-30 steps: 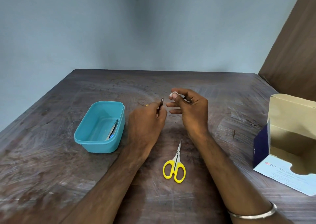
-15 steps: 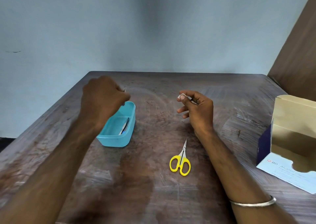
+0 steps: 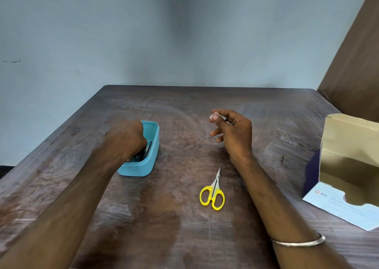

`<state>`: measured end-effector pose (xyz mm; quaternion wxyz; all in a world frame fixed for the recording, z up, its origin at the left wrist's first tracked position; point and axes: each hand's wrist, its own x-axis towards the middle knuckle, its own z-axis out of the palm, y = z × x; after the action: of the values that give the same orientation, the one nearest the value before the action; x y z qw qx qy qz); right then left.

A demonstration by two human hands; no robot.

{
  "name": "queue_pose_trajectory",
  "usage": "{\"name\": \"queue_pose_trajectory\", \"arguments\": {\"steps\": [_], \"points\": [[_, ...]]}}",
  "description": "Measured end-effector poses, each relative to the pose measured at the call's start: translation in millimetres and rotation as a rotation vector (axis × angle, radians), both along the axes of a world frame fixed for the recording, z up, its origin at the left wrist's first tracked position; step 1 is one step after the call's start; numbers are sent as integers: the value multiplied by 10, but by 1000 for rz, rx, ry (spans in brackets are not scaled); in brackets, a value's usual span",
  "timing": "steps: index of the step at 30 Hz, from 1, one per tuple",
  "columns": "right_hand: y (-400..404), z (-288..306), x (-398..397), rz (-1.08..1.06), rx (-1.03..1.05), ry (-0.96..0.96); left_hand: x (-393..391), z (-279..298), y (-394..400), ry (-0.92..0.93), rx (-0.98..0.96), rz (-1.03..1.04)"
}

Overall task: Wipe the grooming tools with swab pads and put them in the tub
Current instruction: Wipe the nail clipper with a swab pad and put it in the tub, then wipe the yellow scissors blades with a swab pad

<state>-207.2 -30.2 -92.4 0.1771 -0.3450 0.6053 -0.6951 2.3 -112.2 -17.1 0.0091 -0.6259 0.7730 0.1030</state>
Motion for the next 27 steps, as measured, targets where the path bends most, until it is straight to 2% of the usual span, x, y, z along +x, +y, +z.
{"name": "queue_pose_trajectory", "arguments": {"steps": [6, 8, 12, 14, 17, 20, 23, 27], "points": [[-4, -14, -22, -6, 0, 10, -21, 38, 37, -19, 13, -23], [-6, -21, -31, -6, -6, 8, -34, 66, 50, -14, -75, -41], [-7, -25, -41, -5, -29, -18, -115, 155, 202, 65, -374, -108], [-4, -23, -44, -4, -46, -39, -201, 189, 319, 132, -411, -169], [0, -20, -54, -20, -35, -26, -354, 177, 500, 188, -165, -319], [2, -19, -55, -18, -30, -30, -452, 43, 661, 133, 110, -463], [0, -18, -54, -9, -34, -49, -482, -115, 766, 76, 220, -547], [5, -21, -59, -9, -36, -32, -481, -196, 857, 131, 297, -559]]}}
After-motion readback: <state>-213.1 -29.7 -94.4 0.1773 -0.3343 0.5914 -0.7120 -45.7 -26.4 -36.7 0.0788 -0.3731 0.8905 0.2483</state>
